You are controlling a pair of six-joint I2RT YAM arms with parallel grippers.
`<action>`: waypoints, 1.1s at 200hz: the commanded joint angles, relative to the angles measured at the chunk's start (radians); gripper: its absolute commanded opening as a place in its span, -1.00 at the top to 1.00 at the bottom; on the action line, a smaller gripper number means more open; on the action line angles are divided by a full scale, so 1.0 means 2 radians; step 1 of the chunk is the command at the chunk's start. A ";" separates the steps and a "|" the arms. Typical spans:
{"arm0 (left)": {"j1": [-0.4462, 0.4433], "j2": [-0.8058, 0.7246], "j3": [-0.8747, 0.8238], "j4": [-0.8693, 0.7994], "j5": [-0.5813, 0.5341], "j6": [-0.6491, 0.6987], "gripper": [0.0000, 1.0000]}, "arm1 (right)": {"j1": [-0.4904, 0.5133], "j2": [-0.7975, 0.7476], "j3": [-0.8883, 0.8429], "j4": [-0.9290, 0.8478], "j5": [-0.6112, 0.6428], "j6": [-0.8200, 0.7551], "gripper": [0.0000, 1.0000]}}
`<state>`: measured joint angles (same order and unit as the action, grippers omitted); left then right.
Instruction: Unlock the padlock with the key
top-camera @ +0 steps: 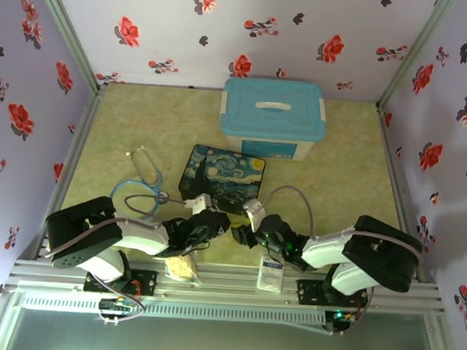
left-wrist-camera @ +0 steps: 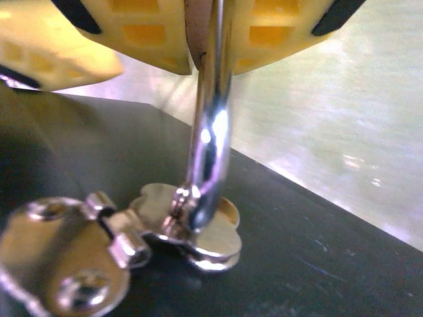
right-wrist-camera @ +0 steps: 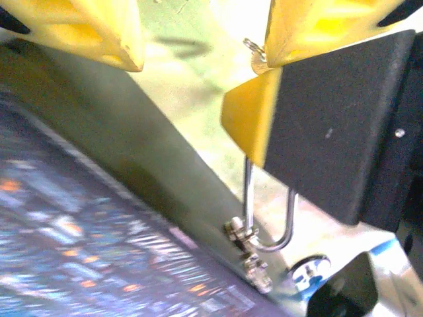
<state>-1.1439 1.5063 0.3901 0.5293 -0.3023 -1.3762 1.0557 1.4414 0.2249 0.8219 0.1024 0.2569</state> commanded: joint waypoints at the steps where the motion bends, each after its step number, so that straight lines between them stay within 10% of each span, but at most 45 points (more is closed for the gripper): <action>1: 0.009 -0.001 0.012 -0.066 0.020 0.032 0.77 | -0.009 -0.010 -0.003 0.012 0.020 0.030 -0.04; 220: 0.008 0.009 0.168 -0.458 -0.057 0.156 0.51 | -0.014 0.026 0.031 -0.015 0.062 0.062 0.11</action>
<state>-1.1130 1.5028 0.6769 -0.2379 -0.3412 -1.0943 1.0340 1.4757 0.2676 0.7876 0.2031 0.3714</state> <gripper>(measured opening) 0.243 0.450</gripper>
